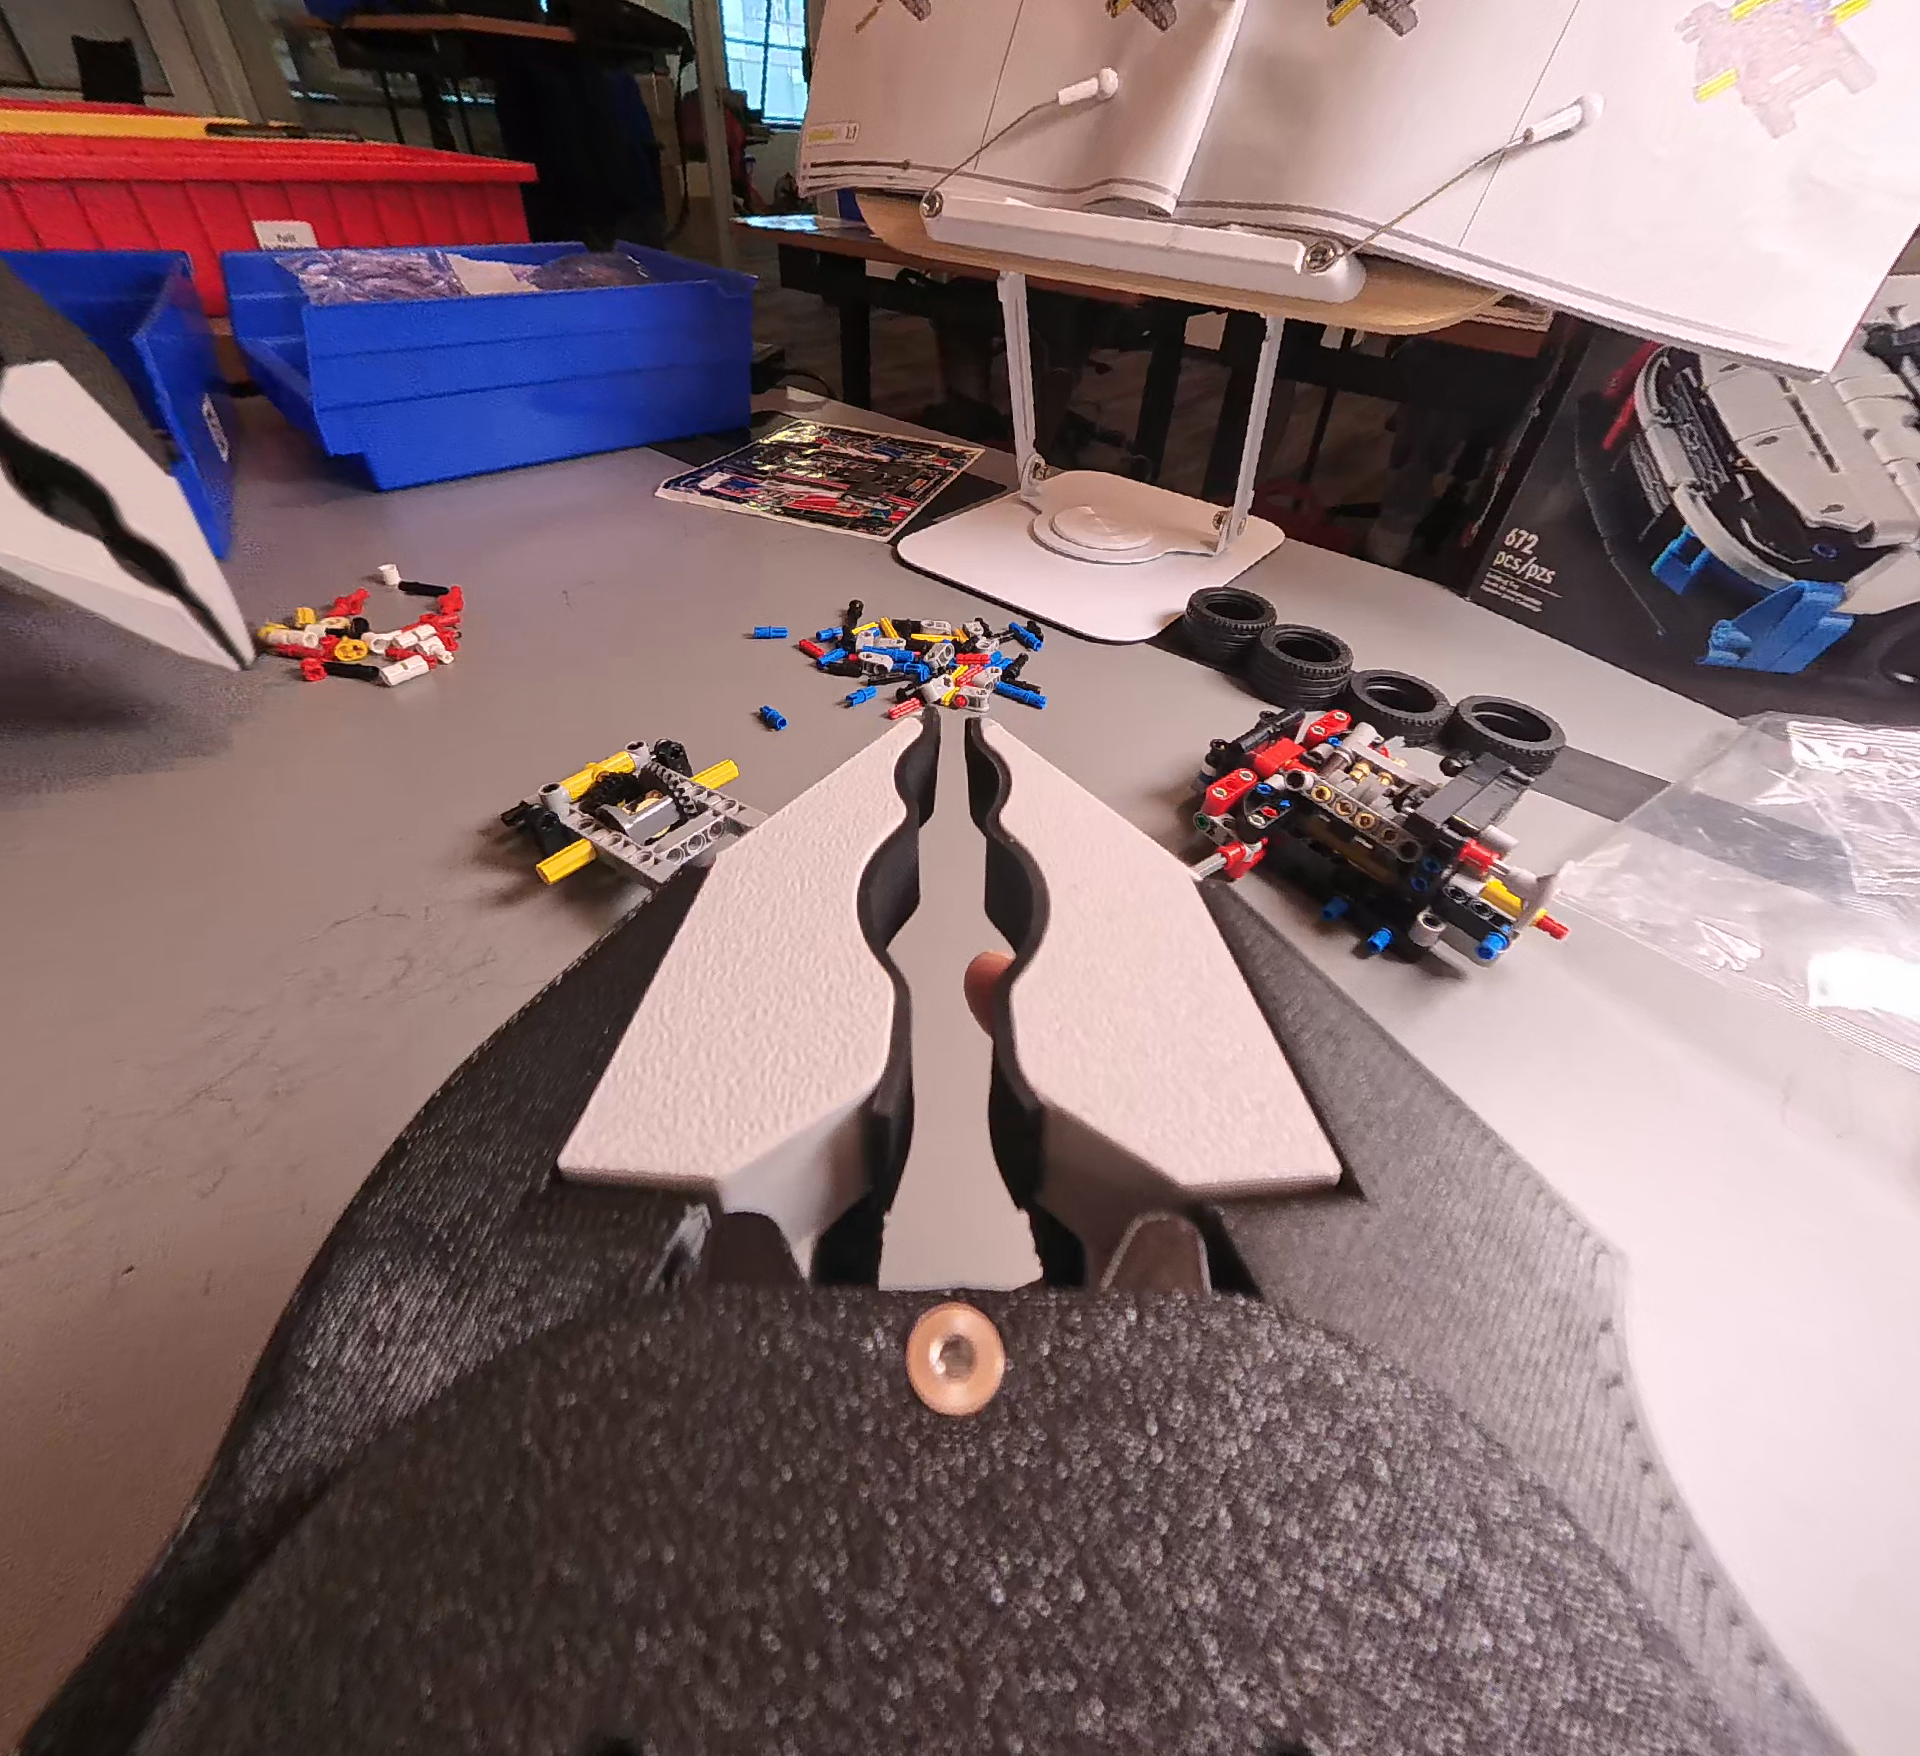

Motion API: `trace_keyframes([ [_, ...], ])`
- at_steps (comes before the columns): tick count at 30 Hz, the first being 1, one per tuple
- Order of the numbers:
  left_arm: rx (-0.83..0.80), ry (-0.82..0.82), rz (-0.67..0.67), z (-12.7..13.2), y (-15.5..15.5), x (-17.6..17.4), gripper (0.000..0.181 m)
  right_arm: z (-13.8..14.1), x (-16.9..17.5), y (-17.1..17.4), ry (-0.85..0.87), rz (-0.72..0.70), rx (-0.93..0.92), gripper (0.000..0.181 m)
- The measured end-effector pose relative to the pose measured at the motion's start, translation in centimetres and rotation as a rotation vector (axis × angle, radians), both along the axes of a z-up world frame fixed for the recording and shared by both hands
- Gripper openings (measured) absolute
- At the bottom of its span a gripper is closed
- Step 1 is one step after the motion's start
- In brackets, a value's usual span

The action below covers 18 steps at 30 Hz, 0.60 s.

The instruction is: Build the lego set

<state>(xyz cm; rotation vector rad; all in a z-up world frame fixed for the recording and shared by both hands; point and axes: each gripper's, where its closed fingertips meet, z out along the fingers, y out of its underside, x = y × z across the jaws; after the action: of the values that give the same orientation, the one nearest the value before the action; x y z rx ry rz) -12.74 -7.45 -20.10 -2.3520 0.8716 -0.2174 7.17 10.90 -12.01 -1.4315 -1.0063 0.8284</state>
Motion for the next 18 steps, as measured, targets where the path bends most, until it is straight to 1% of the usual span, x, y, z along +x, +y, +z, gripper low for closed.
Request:
trace_keyframes([
  [3, -0.016, -0.006, -0.146, -1.1, 0.4, 5.5, 0.000, -0.1, 0.0, 0.0, -0.003, 0.000, -0.004, 0.004],
  [5, -0.040, 0.012, -0.203, -2.2, 0.5, 7.3, 0.000, 0.0, 0.0, 0.0, -0.004, 0.000, 0.002, 0.004],
  [7, -0.058, 0.024, -0.222, -2.9, 0.6, 7.8, 0.000, 0.2, 0.1, 0.0, -0.004, -0.002, 0.015, 0.004],
  [11, -0.055, 0.025, -0.233, -2.9, 0.6, 7.9, 0.000, 0.4, 0.3, 0.1, -0.001, -0.005, 0.021, 0.003],
  [12, -0.055, 0.014, -0.236, -2.8, 0.5, 8.0, 0.004, 0.4, 0.4, 0.1, 0.000, -0.005, 0.019, 0.003],
  [14, -0.037, -0.021, -0.246, -2.0, 0.3, 7.9, 0.013, 0.4, 0.4, 0.1, 0.001, -0.005, 0.019, 0.003],
  [18, 0.006, -0.051, -0.214, -0.4, 0.2, 6.4, 0.021, 0.5, 0.5, 0.1, -0.001, -0.005, 0.027, 0.003],
])
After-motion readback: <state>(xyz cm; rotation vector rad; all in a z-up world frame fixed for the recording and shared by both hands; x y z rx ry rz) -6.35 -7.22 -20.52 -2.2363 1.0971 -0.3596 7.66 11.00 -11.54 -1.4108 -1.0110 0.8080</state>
